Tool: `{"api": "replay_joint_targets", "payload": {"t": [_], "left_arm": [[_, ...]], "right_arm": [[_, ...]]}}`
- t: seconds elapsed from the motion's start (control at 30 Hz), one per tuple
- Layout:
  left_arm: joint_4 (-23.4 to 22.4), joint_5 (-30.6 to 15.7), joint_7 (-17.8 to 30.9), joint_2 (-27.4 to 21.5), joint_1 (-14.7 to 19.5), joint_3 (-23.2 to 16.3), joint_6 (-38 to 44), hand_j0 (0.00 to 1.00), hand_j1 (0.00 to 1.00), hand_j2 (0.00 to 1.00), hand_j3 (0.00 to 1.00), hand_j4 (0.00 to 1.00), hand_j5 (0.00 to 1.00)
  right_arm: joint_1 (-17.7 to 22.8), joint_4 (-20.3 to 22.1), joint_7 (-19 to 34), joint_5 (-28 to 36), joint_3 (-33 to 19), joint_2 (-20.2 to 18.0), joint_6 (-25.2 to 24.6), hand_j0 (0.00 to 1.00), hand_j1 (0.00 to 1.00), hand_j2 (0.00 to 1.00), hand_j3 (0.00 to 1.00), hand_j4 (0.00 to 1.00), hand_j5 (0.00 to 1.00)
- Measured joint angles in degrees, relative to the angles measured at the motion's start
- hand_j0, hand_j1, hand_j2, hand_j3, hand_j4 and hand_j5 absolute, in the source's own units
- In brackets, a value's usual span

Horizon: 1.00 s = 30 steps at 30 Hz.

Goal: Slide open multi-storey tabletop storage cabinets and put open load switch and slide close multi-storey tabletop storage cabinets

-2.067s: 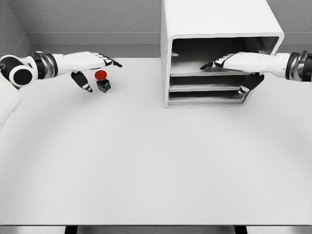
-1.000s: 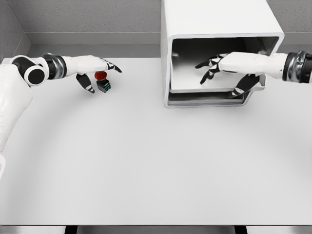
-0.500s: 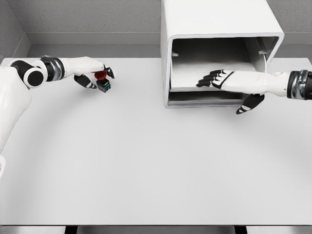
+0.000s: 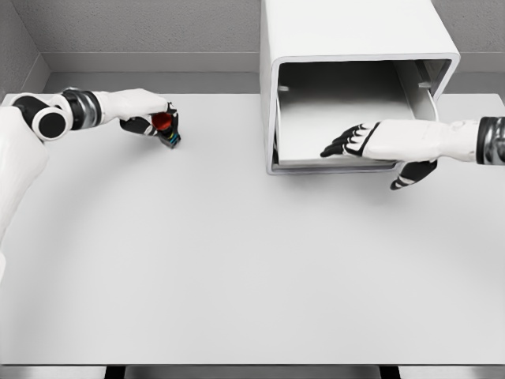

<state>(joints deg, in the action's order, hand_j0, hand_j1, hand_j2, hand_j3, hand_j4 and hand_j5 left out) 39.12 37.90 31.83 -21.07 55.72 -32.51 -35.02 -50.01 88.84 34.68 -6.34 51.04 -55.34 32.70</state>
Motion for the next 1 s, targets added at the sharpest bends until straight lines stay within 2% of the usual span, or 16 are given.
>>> {"api": "replay_joint_targets", "payload": {"t": [0.1, 0.3, 0.37, 0.5, 0.67, 1.0], "left_arm": [[2.8, -2.2, 0.2, -0.4, -0.7, -0.1, -0.1, 0.44, 0.44, 0.44, 0.44, 0.44, 0.44], [12.5, -6.4, 0.3, -3.9, -1.1, -0.2, -0.2, 0.44, 0.44, 0.44, 0.44, 0.44, 0.44], [15.8, -7.7, 0.3, -5.3, -2.5, -0.3, -0.2, 0.44, 0.44, 0.44, 0.44, 0.44, 0.44], [24.3, -11.6, 0.4, -9.1, -5.4, -0.4, -0.3, 0.44, 0.44, 0.44, 0.44, 0.44, 0.44], [34.3, -16.7, 0.2, -14.0, -7.1, -0.2, -0.2, 0.44, 0.44, 0.44, 0.44, 0.44, 0.44], [44.7, -23.8, 0.1, -19.3, -10.0, -0.1, -0.2, 0.44, 0.44, 0.44, 0.44, 0.44, 0.44]], "right_arm": [[0.1, 1.8, 0.1, 0.2, 0.0, -1.2, 0.8, 1.0, 1.0, 1.0, 1.0, 1.0, 1.0], [0.4, 4.0, 0.2, 0.9, 0.3, -3.0, 1.7, 1.0, 1.0, 1.0, 1.0, 1.0, 1.0], [0.9, 4.7, 0.2, 1.0, 0.3, -3.9, 1.8, 1.0, 1.0, 1.0, 1.0, 1.0, 1.0], [1.6, 5.3, 0.0, 2.2, 0.3, -5.5, 1.8, 1.0, 1.0, 1.0, 1.0, 1.0, 1.0], [1.4, 5.9, 0.3, 1.9, 0.1, -6.7, 2.4, 1.0, 1.0, 1.0, 1.0, 1.0, 1.0], [1.3, 6.7, 0.3, 2.4, -0.6, -7.9, 2.5, 1.0, 1.0, 1.0, 1.0, 1.0, 1.0]]}}
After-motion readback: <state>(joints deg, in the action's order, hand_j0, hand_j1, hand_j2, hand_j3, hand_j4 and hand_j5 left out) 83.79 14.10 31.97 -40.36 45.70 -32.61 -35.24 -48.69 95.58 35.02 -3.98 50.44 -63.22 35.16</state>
